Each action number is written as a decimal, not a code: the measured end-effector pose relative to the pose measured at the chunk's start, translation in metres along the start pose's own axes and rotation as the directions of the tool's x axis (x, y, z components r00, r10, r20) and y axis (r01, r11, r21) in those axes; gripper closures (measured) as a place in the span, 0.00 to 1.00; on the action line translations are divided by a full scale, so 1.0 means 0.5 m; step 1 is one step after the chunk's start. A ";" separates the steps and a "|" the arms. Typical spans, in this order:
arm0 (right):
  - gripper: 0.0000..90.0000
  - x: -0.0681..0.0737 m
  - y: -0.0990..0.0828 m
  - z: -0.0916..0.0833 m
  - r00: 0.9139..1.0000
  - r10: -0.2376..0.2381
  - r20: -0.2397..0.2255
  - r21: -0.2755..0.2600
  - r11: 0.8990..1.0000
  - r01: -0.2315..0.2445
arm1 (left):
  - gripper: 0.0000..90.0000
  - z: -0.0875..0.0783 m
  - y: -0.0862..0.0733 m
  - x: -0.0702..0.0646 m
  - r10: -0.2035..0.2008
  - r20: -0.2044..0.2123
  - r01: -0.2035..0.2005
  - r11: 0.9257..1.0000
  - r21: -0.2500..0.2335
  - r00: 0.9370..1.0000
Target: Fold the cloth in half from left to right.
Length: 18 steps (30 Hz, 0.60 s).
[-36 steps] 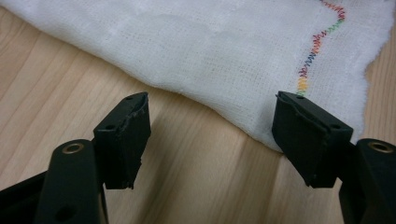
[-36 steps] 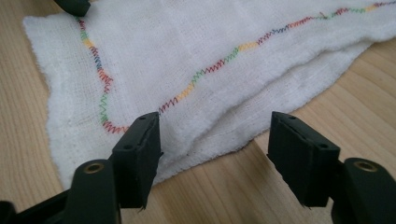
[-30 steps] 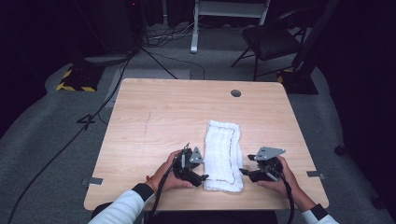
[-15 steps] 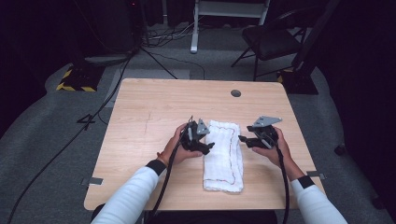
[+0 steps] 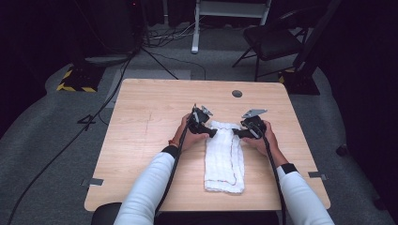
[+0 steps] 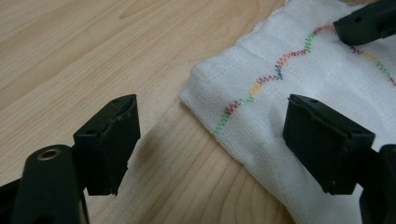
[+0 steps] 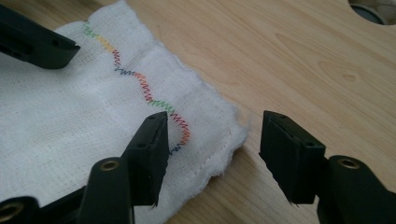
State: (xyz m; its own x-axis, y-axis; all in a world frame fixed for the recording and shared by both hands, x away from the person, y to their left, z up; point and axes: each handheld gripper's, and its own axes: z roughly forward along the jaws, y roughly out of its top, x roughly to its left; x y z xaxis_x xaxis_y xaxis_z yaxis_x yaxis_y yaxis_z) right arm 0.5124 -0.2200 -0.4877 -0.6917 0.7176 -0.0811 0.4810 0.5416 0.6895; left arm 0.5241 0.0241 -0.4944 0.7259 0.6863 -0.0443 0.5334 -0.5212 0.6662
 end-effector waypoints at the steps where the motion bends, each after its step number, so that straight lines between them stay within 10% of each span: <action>1: 0.45 -0.001 0.001 0.003 1.000 -0.001 -0.004 0.003 1.000 0.001 | 0.19 0.003 0.000 0.002 0.010 -0.002 -0.010 1.000 0.010 1.000; 11: 0.56 -0.022 0.009 0.016 0.992 0.057 -0.116 0.037 0.998 -0.053 | 0.21 0.008 -0.001 0.008 0.055 0.055 -0.055 0.998 -0.007 0.997; 18: 0.81 -0.014 0.016 0.014 0.984 0.054 -0.169 0.058 0.997 -0.045 | 0.51 0.002 0.014 0.003 0.110 0.134 -0.115 0.993 0.028 0.985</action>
State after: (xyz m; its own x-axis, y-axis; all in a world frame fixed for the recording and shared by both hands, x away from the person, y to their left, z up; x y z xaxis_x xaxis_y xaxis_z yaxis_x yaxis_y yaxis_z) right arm 0.5249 -0.2179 -0.4866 -0.7458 0.6615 0.0785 0.5415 0.5334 0.6498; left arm 0.5293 0.0210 -0.4902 0.8321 0.5501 -0.0701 0.4583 -0.6111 0.6454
